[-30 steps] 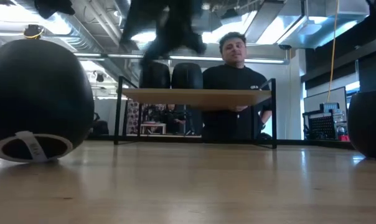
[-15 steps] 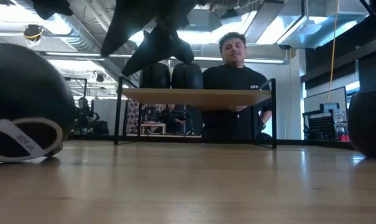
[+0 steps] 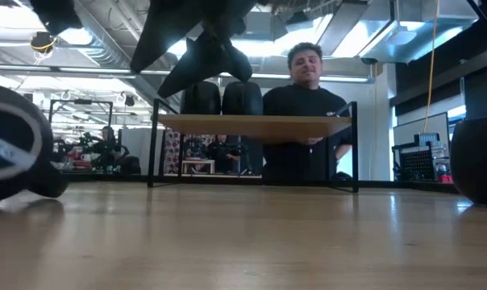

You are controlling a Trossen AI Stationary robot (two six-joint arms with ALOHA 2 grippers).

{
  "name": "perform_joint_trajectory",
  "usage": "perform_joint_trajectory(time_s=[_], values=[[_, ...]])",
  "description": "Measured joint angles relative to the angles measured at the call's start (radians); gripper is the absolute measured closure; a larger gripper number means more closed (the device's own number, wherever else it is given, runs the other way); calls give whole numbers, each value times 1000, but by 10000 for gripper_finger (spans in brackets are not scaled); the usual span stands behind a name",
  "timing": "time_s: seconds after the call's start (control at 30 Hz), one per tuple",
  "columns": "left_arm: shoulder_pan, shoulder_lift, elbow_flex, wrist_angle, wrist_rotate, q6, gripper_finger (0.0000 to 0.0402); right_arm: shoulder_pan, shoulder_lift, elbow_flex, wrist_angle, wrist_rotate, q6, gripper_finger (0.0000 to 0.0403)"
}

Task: Place coffee mugs
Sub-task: Put the orange mug on the shelf

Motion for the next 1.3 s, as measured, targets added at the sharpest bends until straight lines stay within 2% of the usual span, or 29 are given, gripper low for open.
perform_joint_trajectory(time_s=[0.1, 0.27, 0.57, 0.87, 1.1, 1.3], values=[[0, -3, -44, -5, 77, -66, 301, 0, 0, 0, 0, 1, 1, 212], [0, -3, -134, -1, 288, -204, 301, 0, 0, 0, -18, 0, 2, 212], [0, -3, -354, 181, 548, -376, 301, 1, 0, 0, -60, 10, -49, 212], [-1, -3, -454, 161, 564, -505, 301, 1, -1, -1, -74, 10, -155, 212], [-72, -3, -531, 352, 556, -611, 301, 2, 3, -1, -36, 6, -215, 212], [-153, -2, -538, 471, 520, -655, 301, 13, 39, -3, 29, 0, -247, 212]])
